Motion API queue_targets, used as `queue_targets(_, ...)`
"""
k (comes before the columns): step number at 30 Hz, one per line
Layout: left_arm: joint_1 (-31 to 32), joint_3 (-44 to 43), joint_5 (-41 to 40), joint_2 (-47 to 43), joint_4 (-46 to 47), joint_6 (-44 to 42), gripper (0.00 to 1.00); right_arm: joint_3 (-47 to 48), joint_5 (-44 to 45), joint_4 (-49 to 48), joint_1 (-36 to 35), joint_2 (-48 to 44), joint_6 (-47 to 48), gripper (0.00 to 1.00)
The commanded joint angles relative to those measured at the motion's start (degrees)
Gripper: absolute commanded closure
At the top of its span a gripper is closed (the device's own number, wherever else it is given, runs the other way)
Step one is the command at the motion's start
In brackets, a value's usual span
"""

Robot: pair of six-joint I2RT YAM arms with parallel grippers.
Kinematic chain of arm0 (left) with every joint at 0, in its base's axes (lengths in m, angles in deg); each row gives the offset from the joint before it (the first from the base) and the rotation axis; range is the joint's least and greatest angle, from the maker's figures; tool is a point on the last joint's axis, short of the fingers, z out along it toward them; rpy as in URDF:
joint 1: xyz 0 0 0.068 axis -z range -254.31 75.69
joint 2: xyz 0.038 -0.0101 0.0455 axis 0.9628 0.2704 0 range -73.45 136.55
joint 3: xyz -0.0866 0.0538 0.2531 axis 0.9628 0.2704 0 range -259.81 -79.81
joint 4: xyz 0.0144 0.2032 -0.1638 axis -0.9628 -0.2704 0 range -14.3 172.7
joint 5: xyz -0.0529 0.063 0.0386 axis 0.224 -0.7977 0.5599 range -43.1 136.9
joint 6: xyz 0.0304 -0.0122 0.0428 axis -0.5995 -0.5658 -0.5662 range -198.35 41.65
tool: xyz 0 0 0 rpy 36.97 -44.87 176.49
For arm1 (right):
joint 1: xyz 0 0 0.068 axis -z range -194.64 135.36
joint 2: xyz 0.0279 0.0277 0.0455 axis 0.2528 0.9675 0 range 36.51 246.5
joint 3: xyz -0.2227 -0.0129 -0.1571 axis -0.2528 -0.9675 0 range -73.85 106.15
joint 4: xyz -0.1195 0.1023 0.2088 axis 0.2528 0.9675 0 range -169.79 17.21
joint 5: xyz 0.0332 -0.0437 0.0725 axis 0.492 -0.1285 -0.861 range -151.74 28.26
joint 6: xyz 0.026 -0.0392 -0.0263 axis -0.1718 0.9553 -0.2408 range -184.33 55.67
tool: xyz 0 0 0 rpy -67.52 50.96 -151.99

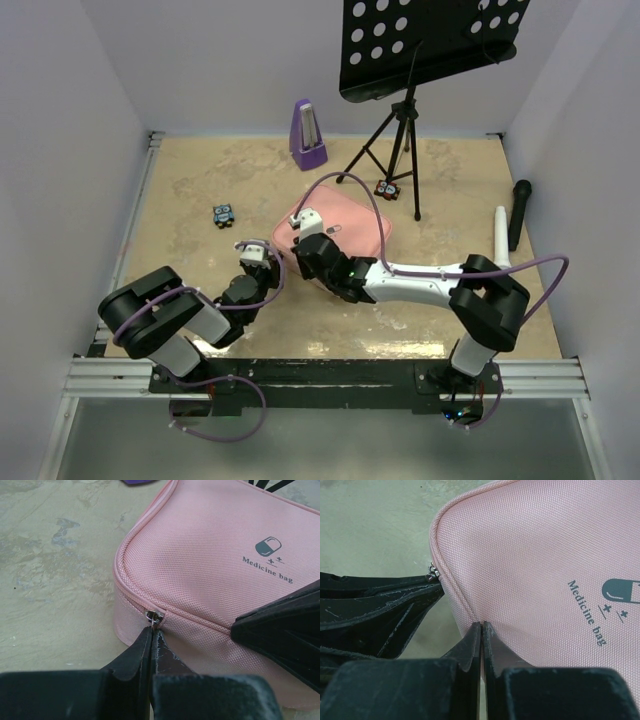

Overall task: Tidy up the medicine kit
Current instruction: Zip the medicine box at the center of the board.

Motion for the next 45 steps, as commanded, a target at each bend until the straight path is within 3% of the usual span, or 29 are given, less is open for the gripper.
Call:
queue_targets(1,-0.6,0.5,-1.9,-1.5,12.6,2.1,1.0,-5.2,-8.5,9.4,-0.2,4.2,-5.0,1.0)
queue_targets(20,-5.0,0.3,-4.8,-5.4,5.6,3.1,1.0,-8.9,-12.9,7.5,1.0,4.5,-8.3,1.0)
queue_targets(45,-12.8,-4.6,-1.3,0.1,5.2,5.3,1.0,-11.6,-15.6,8.0,1.0,3.8,-9.0,1.0)
